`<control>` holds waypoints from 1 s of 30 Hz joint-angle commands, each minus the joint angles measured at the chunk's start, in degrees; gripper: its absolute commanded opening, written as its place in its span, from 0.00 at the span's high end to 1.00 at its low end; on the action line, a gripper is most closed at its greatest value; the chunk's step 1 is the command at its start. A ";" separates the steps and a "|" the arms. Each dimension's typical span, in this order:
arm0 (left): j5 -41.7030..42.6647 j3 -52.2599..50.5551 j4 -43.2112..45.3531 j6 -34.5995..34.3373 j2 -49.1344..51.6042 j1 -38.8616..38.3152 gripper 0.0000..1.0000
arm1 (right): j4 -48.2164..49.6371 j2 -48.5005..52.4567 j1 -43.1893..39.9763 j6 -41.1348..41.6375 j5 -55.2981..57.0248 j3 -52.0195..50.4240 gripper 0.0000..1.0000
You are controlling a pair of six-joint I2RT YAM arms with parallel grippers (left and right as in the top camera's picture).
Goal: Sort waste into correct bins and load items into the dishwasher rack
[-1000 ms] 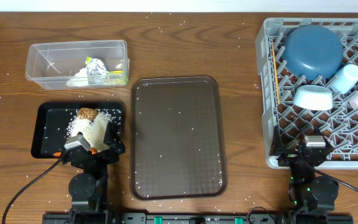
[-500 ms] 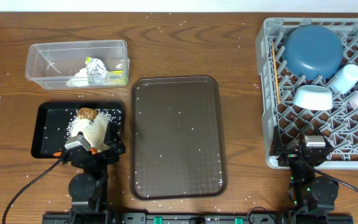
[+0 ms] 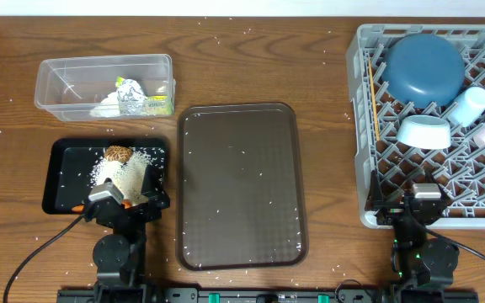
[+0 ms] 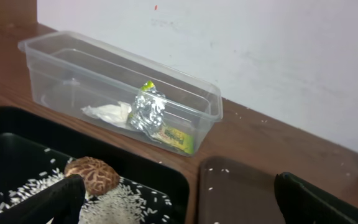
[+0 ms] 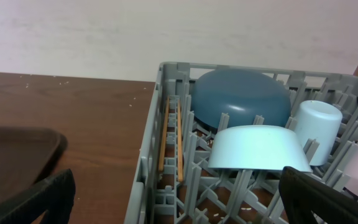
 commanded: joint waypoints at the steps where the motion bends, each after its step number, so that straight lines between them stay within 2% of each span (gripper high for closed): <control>1: -1.05 -1.92 -0.85 7.28 -0.52 -0.07 0.02 | -0.24 -0.35 0.59 -0.72 0.39 -0.09 0.01; 6: -1.05 -1.92 -0.87 11.78 -0.52 0.76 0.02 | -0.24 -0.35 0.59 -0.72 0.39 -0.09 0.01; 11: 0.24 -1.92 -0.85 11.74 -0.52 3.23 0.02 | -0.24 -0.37 0.59 -0.72 0.39 -0.09 0.01; 30: 0.24 -1.92 -0.85 11.74 -0.37 3.21 0.02 | -0.24 -0.37 0.59 -0.72 0.39 -0.09 0.01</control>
